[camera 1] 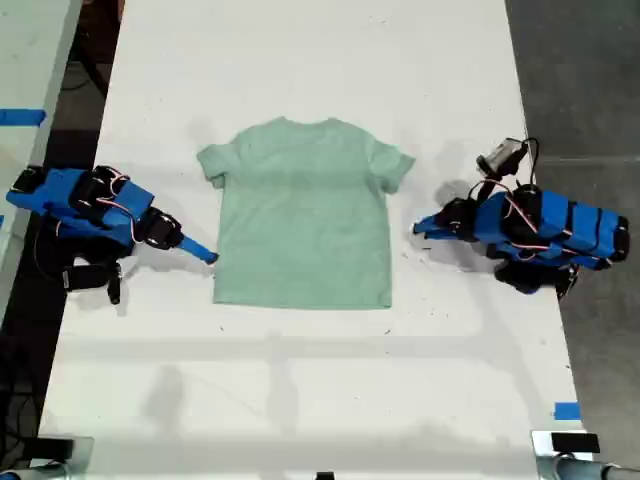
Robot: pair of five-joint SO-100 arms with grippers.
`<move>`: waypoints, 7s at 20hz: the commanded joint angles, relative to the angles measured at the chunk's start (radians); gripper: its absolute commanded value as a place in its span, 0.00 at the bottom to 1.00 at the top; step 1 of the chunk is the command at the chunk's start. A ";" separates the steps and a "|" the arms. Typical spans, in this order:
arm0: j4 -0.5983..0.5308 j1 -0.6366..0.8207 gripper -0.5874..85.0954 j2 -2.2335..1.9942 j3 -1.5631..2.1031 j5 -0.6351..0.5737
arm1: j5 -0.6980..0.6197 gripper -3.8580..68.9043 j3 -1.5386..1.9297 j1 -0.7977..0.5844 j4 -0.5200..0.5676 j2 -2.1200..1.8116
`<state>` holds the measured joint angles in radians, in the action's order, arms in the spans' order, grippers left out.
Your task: Fold t shirt
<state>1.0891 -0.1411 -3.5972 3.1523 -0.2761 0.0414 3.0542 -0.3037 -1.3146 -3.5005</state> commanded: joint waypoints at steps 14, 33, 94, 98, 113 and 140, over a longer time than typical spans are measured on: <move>-0.005 0.009 0.15 -0.006 -0.017 -0.008 | -0.611 0.42 -1.204 -0.462 -0.049 1.431; -0.005 0.009 0.15 -0.006 -0.017 -0.008 | -0.707 0.09 -1.565 -0.778 0.046 2.171; -0.003 0.009 0.15 -0.006 -0.017 -0.008 | -0.060 0.09 0.052 -0.224 0.005 -0.009; -0.003 0.009 0.15 -0.006 -0.017 -0.008 | -0.064 0.09 0.052 -0.225 0.005 -0.009; -0.003 0.009 0.15 -0.006 -0.017 -0.008 | -0.067 0.09 0.052 -0.229 0.009 -0.009; -0.003 0.009 0.15 -0.006 -0.017 -0.008 | -0.067 0.09 0.054 -0.224 0.012 -0.009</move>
